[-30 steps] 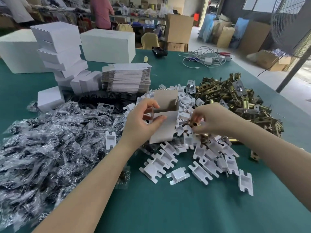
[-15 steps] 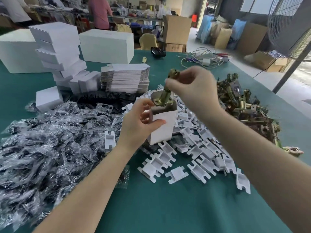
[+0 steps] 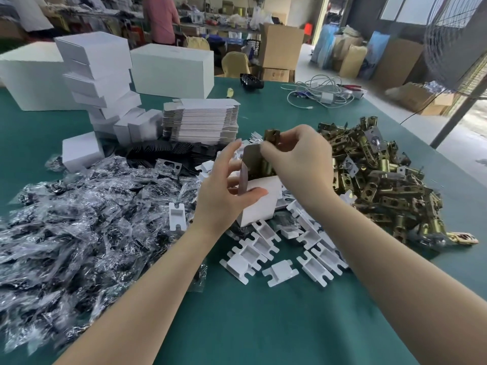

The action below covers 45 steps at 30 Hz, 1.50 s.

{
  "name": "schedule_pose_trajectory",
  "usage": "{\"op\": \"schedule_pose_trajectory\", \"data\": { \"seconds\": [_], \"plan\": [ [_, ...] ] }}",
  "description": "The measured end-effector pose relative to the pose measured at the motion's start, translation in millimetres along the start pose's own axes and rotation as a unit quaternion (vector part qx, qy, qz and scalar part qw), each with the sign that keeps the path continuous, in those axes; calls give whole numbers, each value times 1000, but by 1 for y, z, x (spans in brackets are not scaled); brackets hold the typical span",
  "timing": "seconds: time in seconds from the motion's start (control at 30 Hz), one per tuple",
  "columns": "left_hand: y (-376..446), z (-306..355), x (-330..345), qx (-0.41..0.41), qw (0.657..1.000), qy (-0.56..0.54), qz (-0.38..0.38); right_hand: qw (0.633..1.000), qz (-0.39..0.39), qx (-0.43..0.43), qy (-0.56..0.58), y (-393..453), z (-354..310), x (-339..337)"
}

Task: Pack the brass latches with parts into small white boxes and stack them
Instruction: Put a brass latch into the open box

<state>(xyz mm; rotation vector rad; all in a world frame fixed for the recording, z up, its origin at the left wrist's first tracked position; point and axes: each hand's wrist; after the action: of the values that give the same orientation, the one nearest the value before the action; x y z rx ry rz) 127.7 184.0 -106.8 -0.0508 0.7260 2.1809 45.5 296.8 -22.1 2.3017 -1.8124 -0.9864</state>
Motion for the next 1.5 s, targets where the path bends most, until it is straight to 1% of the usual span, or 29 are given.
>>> {"op": "schedule_pose_trajectory", "data": {
  "seconds": [0.07, 0.13, 0.17, 0.2, 0.23, 0.27, 0.3, 0.33, 0.37, 0.4, 0.43, 0.47, 0.5, 0.57, 0.63, 0.73, 0.83, 0.9, 0.97, 1.0, 1.03, 1.1, 1.13, 1.23, 1.27, 1.33, 1.4, 1.43, 1.5],
  "plan": [
    [1, 0, 0, -10, 1000, 2, -2, 998, -45, -12, -52, -7, 5, 5],
    [1, 1, 0, -11, 1000, 11, -6, 985, -108, -45, -127, -11, 12, 7],
    [2, 0, 1, -14, 1000, 14, -9, 981, -126, -65, -131, -11, 16, 5],
    [2, -2, 2, -19, 1000, 15, -15, 982, -128, -77, -112, -10, 18, -1],
    [2, -4, 3, -25, 999, 15, -23, 987, -109, -81, -88, -8, 21, -10],
    [3, -5, 3, -32, 999, 17, -29, 989, -83, -82, -86, -4, 27, -19],
    [5, -7, 3, -38, 999, 19, -32, 988, -78, -71, -112, -1, 34, -27],
    [6, -7, 2, -47, 998, 16, -37, 980, -110, -45, -162, 1, 41, -33],
    [7, -8, 2, -58, 997, 5, -43, 962, -173, -15, -209, 1, 49, -35],
    [7, -9, 2, -70, 996, -7, -48, 941, -243, 11, -236, -1, 55, -34],
    [7, -10, 2, -80, 995, -15, -51, 922, -295, 28, -248, -5, 60, -32],
    [7, -11, 1, -88, 995, -20, -53, 909, -323, 34, -259, -9, 64, -29],
    [7, -12, 1, -92, 994, -21, -52, 899, -333, 33, -282, -11, 68, -26],
    [6, -14, 0, -95, 994, -19, -47, 884, -328, 27, -333, -12, 76, -21],
    [5, -16, 1, -100, 994, -16, -44, 890, -307, 35, -336, -9, 81, -22],
    [5, -17, 1, -105, 993, -20, -47, 939, -246, 45, -234, -4, 81, -32],
    [6, -16, 2, -112, 992, -22, -50, 967, -183, 41, -170, 3, 71, -47],
    [6, -16, 2, -112, 992, -19, -53, 988, -126, 28, -81, 3, 59, -55],
    [6, -16, 2, -115, 991, -18, -59, 998, -27, -44, 21, 2, 41, -57],
    [6, -15, 2, -117, 991, -26, -59, 994, 14, -99, 51, 2, 30, -56],
    [6, -15, 3, -117, 991, -35, -59, 985, 37, -152, 66, 3, 19, -52],
    [5, -14, 4, -114, 991, -44, -56, 970, 34, -238, 47, 4, 2, -39],
    [4, -14, 4, -114, 991, -47, -54, 965, 11, -263, 18, 6, -3, -32],
    [4, -16, 2, -126, 990, -58, -40, 960, -97, -252, -73, 12, -7, -18],
    [4, -16, 2, -132, 989, -59, -37, 959, -110, -248, -85, 13, -6, -17],
    [4, -17, 1, -134, 989, -58, -33, 956, -96, -258, -97, 14, -6, -20],
    [4, -17, 2, -134, 989, -58, -34, 946, -89, -283, -134, 13, -6, -27],
    [4, -17, 3, -135, 989, -56, -35, 937, -102, -298, -151, 13, -6, -31],
    [4, -17, 3, -133, 989, -52, -36, 925, -155, -311, -155, 16, -6, -39]
  ]
}}
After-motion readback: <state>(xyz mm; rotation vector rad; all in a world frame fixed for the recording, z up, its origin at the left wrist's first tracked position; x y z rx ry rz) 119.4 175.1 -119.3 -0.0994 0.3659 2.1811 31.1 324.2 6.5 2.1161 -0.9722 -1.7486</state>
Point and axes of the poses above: each hand's wrist, its own y-axis towards the middle knuckle, its own x-axis out of the palm, z = x × y, and after that the axes turned 9 degrees about y, right-handed
